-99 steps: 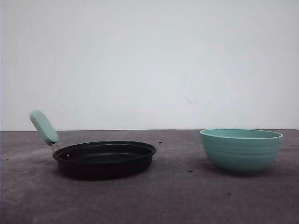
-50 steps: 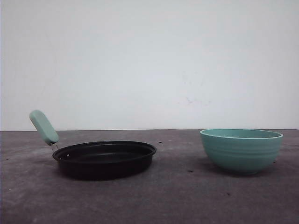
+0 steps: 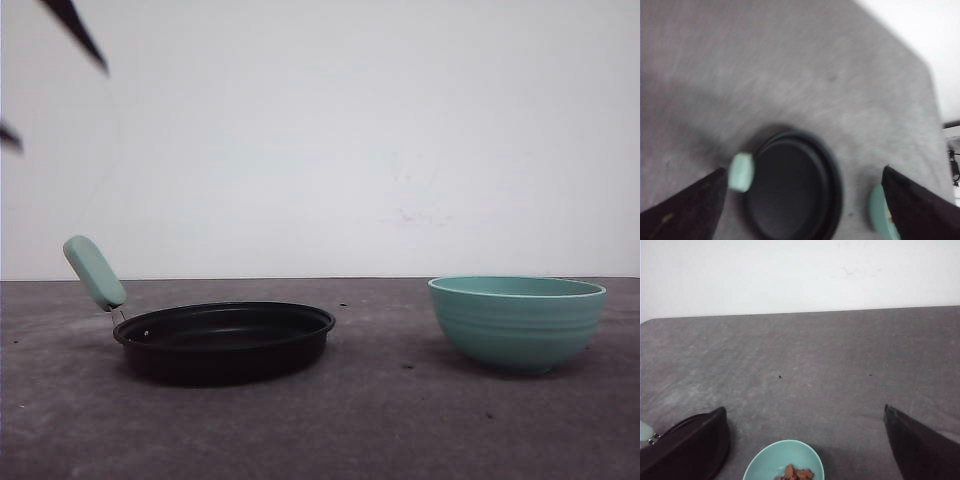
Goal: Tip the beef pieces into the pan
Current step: 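Reach the left gripper down and grasp the pan's pale green handle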
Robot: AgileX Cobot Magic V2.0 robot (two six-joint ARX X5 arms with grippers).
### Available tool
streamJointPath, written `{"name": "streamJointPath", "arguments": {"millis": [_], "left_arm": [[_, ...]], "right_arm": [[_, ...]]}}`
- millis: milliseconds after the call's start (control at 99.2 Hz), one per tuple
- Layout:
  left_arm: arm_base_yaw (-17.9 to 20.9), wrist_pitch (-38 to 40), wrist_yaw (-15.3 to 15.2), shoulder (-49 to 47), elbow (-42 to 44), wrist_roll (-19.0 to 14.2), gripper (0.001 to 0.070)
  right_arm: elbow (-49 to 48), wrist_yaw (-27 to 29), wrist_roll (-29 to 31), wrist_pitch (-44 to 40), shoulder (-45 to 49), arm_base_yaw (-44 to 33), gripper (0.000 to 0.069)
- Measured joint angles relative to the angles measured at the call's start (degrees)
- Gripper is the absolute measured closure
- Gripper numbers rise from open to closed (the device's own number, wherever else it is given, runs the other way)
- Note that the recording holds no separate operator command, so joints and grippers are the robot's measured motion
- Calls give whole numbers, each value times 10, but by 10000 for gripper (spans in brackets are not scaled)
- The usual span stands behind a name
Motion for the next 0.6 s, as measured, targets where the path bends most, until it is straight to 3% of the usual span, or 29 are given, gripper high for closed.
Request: {"name": "streamJointPath", "arguments": {"millis": [151,323,434,595], "left_arm": [[-25,38,7,53,-30,-29,80],[-52,52,-44,104,-30,-40,82],[-62,52,-68,138,-30,-47,139],[-75,60,-69,181,-30,-53,197]], "right_arm": [[0,0,0,-28,-1,0,63],[0,0,0,-52,0,0,63],[0,0,0,-51,-1,0,66],[0,0,0,-52,-1,0,67]]}}
